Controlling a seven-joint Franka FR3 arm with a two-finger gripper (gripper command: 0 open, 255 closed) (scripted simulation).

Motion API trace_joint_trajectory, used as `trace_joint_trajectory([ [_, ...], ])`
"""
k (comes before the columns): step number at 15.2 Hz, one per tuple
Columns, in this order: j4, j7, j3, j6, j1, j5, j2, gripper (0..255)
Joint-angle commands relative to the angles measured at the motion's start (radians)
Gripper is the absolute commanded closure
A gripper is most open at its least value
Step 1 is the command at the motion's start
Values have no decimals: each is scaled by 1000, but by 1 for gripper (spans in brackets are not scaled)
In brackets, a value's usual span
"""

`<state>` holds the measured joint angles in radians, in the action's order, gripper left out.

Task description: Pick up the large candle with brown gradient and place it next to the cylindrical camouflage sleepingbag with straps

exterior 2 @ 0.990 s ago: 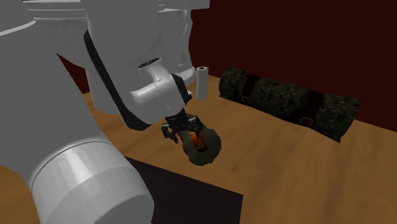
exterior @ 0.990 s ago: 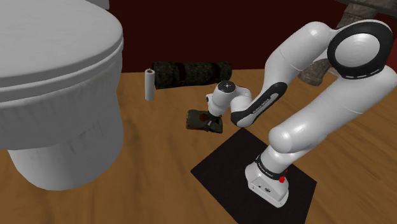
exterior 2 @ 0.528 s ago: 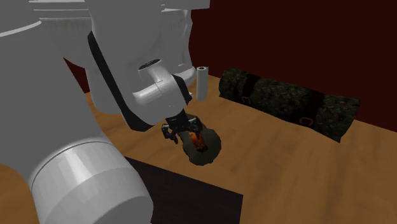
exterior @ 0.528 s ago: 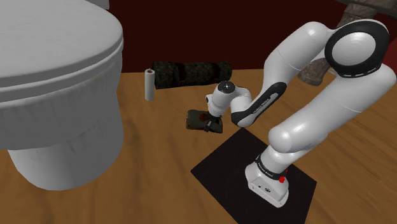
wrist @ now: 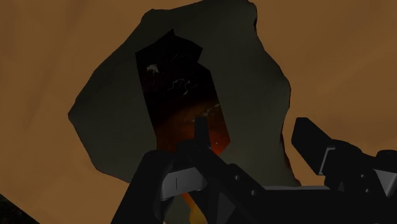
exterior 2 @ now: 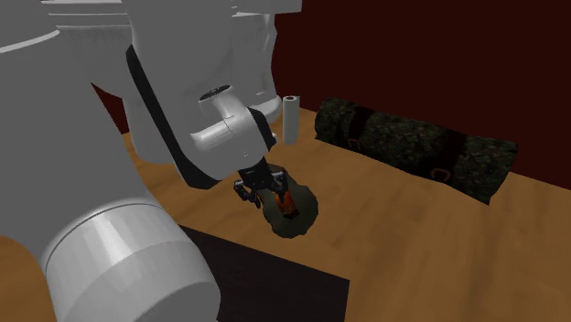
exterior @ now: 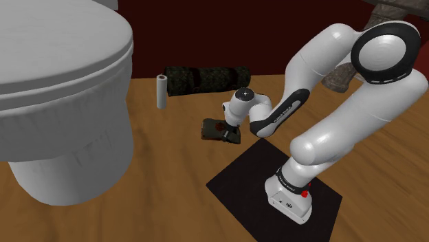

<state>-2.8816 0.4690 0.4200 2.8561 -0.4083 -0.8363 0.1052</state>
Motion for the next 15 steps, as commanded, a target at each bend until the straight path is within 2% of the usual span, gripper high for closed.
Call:
trace_joint_trajectory([
  [1, 1, 0, 0, 1, 0, 1, 0, 255],
  [2, 1, 1, 0, 0, 0, 0, 0, 255],
  [6, -28, -173, -39, -37, 83, 214, 94, 255],
  [9, -37, -265, -82, -82, 151, 325, 157, 255],
  [15, -36, -385, -149, -190, 250, 462, 270, 255],
])
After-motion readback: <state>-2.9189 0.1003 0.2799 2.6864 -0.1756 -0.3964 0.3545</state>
